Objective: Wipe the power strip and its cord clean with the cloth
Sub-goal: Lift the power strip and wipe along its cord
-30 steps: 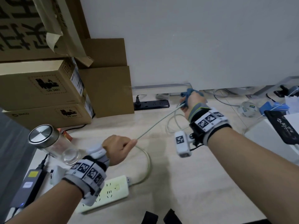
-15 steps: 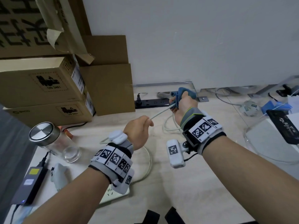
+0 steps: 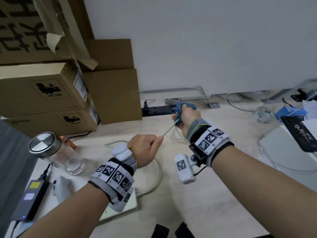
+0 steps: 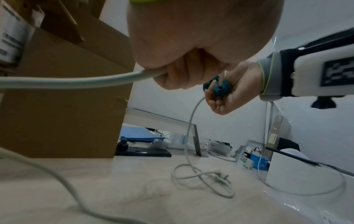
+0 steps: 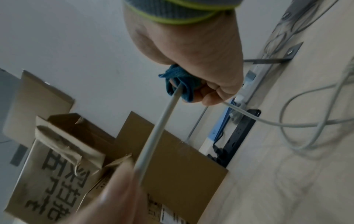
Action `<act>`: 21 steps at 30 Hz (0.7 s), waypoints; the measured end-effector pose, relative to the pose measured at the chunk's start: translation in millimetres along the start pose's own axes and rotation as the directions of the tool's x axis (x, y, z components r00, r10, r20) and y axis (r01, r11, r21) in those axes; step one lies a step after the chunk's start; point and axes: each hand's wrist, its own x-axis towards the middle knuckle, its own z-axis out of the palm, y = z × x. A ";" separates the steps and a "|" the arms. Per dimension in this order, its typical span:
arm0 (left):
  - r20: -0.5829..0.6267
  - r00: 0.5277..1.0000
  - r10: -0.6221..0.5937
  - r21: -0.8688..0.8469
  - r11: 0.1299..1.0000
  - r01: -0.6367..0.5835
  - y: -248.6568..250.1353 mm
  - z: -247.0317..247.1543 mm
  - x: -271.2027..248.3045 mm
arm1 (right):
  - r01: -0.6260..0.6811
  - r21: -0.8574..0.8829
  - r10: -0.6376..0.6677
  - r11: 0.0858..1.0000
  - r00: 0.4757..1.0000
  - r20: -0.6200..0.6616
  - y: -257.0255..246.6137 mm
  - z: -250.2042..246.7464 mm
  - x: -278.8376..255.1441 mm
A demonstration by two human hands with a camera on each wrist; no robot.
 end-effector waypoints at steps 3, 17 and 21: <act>0.017 0.999 0.031 -0.055 0.998 -0.031 -12.4 -8.9 -12.2 | -0.051 0.010 0.051 0.999 0.999 -0.009 -13.5 -2.5 10.1; 0.334 0.904 -0.267 0.042 0.962 0.269 -84.7 1.9 -42.5 | -0.025 0.121 0.038 0.992 0.994 -0.104 -33.4 -21.5 33.3; 0.286 0.934 -0.216 -0.207 0.937 0.280 -27.7 7.9 -14.0 | 0.034 0.073 -0.034 0.997 0.999 -0.001 -10.9 -1.4 17.5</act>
